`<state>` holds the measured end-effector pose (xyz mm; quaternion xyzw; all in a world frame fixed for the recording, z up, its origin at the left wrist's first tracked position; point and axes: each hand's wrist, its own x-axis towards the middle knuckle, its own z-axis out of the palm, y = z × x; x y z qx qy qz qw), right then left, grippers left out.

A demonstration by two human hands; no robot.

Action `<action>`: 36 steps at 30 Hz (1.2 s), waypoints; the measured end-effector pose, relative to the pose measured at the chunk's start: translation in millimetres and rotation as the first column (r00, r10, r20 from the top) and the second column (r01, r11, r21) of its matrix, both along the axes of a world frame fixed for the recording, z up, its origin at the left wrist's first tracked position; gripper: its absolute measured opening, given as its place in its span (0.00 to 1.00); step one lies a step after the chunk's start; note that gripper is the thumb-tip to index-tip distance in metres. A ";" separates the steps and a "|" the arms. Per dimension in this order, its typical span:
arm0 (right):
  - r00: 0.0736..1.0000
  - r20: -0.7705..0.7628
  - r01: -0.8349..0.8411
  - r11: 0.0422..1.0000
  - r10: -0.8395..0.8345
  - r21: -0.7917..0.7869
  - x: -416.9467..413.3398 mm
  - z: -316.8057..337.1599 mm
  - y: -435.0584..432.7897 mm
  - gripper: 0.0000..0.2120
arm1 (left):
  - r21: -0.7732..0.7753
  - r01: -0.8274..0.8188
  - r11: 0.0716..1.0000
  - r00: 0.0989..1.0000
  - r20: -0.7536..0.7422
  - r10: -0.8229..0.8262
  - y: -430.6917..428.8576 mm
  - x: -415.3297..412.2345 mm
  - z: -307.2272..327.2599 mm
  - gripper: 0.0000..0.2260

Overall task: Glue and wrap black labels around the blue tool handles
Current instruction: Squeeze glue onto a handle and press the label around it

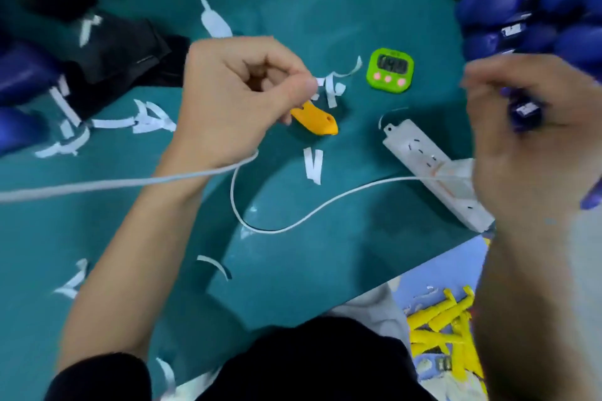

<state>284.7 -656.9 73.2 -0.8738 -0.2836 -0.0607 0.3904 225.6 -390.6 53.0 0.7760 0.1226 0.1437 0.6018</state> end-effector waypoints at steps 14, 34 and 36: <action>0.843 -0.333 -0.456 0.890 0.423 -0.023 -36.6 -64.0 316.8 0.16 | 0.103 -0.800 0.591 0.584 -0.085 0.807 118.9 -136.3 -73.9 0.18; 0.650 -0.341 -0.751 0.643 0.679 -0.153 -120.3 -104.2 395.5 0.23 | 0.631 -0.329 0.703 0.742 -0.287 0.605 231.9 -244.9 -79.8 0.24; 0.667 -0.441 -0.705 0.700 0.600 -0.115 -98.7 -99.6 353.2 0.23 | 0.517 -0.300 0.802 0.805 -0.314 0.504 199.4 -234.3 -76.0 0.30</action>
